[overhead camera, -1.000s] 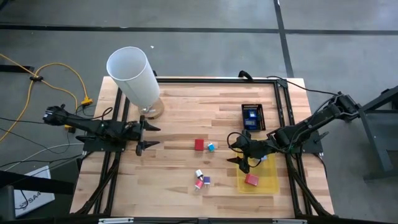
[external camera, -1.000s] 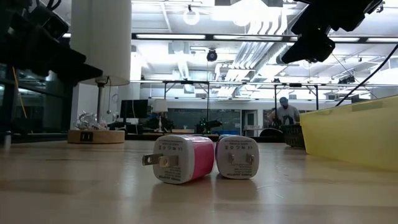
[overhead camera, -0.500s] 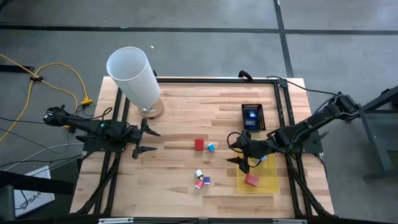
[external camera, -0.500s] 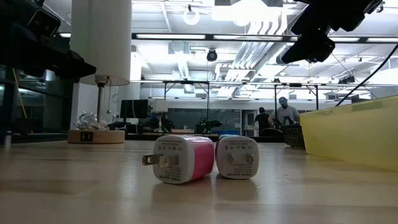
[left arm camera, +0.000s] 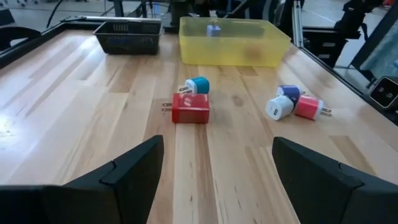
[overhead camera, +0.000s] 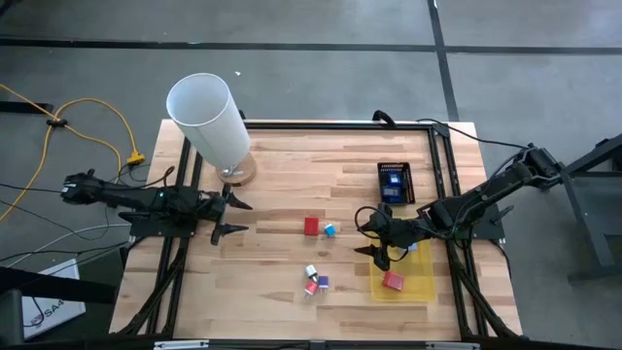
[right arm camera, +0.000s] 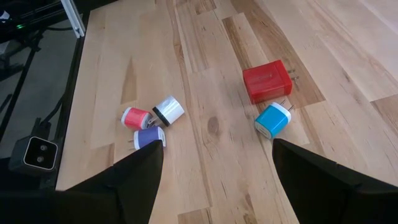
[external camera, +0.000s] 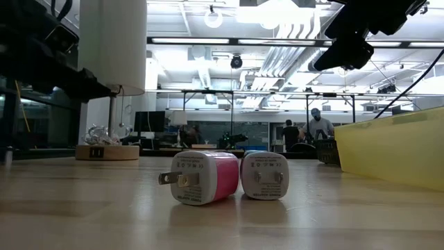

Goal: Pick & Place Office items
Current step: Put the light blue charger adapter into the yellow bin

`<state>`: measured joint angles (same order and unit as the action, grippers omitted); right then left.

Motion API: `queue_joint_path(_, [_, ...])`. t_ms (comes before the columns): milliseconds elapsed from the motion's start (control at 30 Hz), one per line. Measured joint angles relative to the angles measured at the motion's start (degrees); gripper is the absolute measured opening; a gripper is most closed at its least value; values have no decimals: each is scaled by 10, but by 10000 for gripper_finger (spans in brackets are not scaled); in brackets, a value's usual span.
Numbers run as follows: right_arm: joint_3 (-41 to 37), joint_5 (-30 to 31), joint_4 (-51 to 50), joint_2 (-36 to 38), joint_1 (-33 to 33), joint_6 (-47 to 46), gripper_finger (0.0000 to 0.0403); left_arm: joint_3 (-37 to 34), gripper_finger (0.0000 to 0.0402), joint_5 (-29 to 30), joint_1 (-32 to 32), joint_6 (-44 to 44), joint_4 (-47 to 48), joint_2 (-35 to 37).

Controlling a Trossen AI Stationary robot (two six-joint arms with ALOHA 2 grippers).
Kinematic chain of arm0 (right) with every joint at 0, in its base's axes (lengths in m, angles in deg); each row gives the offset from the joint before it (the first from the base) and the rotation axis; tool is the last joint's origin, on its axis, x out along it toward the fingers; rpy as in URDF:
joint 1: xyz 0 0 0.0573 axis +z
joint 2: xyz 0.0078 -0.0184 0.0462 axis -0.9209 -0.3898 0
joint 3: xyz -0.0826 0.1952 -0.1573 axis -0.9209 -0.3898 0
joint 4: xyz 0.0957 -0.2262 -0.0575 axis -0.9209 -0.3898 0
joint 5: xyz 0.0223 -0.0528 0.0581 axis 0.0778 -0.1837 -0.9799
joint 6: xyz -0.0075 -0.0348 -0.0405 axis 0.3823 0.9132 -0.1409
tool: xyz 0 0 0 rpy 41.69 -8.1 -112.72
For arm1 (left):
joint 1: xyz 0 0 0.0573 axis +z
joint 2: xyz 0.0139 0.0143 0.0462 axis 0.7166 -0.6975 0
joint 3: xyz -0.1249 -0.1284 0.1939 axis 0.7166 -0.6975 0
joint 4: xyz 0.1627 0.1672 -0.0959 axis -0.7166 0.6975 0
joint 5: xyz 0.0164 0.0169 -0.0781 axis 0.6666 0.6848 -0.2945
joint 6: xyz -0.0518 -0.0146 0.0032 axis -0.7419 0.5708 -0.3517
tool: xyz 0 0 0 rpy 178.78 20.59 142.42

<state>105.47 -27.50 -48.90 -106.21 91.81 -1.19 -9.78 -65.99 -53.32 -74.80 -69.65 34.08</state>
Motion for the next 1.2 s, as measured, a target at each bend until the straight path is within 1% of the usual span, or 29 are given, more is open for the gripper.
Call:
queue_joint_path(167, [0, 0, 0, 0, 0, 0, 288, 0, 293, -11, 11, 0, 1, 0])
queue_joint_path(333, [0, 0, 0, 0, 0, 0, 288, 0, 293, -6, 21, 7, -23, 9])
queue_joint_path(467, [0, 0, 0, 0, 0, 0, 288, 0, 293, -1, 27, 18, -18, 19])
queue_joint_path(967, [0, 0, 0, 0, 0, 0, 288, 0, 293, 1, 27, 13, -15, 18])
queue_joint_path(1200, [0, 0, 0, 0, 0, 0, 288, 0, 293, 3, 27, 13, -33, 18])
